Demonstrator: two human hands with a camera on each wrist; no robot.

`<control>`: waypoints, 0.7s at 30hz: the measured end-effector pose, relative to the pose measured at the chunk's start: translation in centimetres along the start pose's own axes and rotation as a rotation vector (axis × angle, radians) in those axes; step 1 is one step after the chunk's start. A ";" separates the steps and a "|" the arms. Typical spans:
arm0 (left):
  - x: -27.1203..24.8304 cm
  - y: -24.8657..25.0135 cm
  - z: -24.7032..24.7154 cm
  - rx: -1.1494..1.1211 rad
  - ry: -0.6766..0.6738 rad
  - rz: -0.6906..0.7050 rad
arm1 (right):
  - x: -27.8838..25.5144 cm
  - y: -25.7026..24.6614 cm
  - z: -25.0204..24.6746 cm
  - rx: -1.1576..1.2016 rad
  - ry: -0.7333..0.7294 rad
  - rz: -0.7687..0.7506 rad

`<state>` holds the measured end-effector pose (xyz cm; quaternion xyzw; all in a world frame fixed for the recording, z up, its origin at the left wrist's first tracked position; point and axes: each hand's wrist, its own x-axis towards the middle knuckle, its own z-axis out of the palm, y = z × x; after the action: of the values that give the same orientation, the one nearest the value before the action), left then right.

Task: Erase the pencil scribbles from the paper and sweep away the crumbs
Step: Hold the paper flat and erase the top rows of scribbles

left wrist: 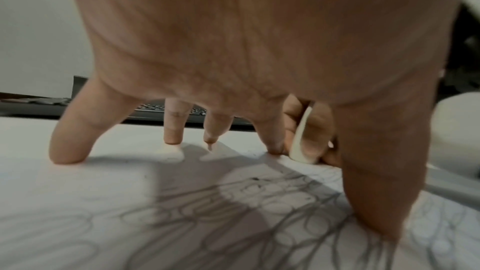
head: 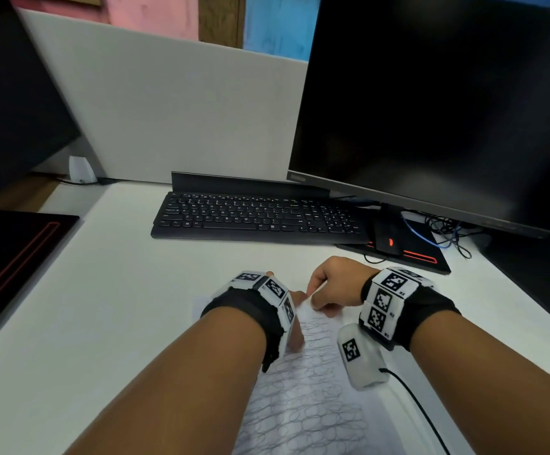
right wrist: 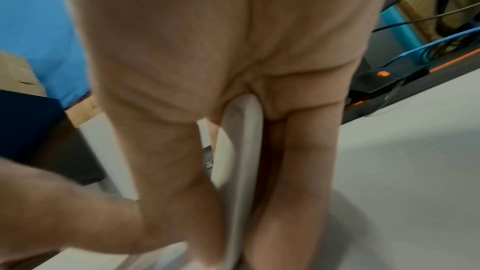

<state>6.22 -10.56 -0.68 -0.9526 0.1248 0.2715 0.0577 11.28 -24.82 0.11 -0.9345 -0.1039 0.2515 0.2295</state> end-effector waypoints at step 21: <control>-0.2 -0.2 0.6 -0.074 0.067 0.039 | -0.3 -0.1 -0.3 -0.084 0.001 -0.044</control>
<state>5.81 -10.26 -1.04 -0.9599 0.1352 0.2451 0.0128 11.16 -24.92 0.56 -0.9409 -0.1347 0.2413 0.1955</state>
